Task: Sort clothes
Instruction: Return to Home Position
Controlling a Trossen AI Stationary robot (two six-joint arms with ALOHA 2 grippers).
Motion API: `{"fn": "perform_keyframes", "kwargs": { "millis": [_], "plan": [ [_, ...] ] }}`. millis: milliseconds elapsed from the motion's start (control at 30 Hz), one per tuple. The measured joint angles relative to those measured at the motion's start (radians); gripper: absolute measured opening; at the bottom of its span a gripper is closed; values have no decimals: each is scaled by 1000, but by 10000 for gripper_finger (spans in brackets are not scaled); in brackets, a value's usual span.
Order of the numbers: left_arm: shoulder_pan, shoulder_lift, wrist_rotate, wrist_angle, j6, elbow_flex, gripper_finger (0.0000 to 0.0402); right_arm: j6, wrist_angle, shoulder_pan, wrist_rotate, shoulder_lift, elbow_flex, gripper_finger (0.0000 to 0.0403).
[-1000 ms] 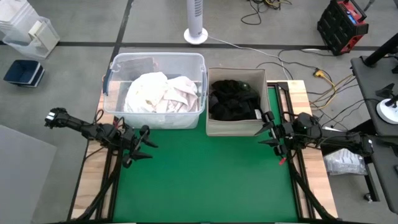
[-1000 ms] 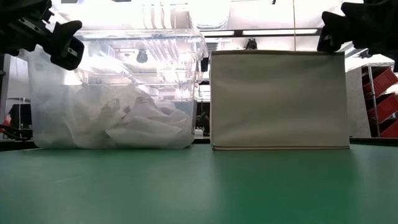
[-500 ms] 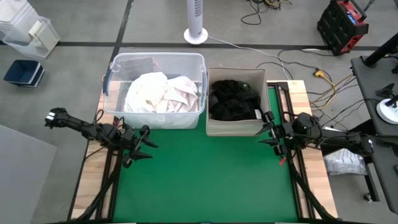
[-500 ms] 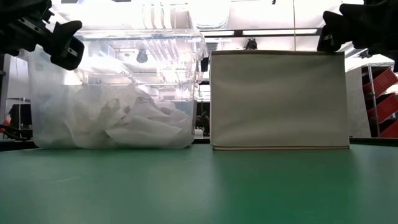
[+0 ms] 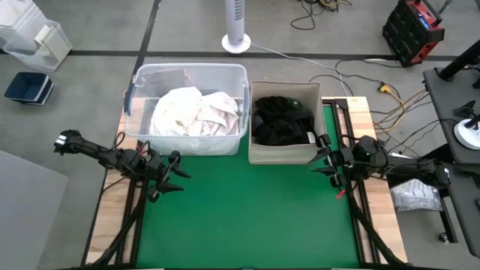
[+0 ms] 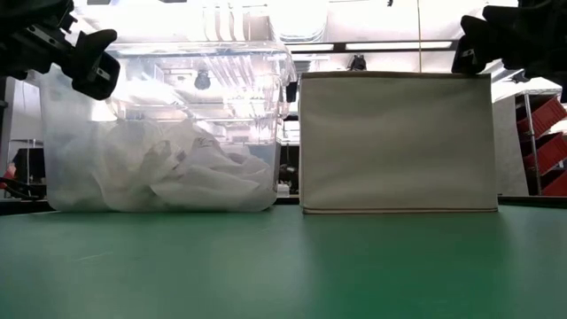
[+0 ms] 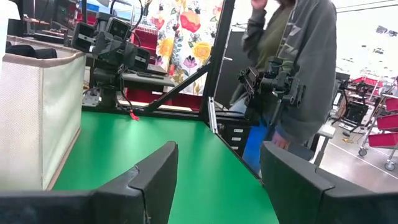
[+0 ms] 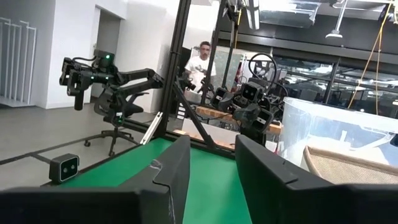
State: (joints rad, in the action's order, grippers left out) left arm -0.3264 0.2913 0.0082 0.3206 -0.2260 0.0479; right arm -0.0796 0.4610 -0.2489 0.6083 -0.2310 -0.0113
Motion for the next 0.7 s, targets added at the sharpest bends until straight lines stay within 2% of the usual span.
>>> {"fn": "perform_keyframes", "kwargs": {
  "millis": [700],
  "plan": [
    [0, 28, 0, 0, 0, 0, 204, 0, 0, 22, -2, 0, 0, 148]
  ]
}}
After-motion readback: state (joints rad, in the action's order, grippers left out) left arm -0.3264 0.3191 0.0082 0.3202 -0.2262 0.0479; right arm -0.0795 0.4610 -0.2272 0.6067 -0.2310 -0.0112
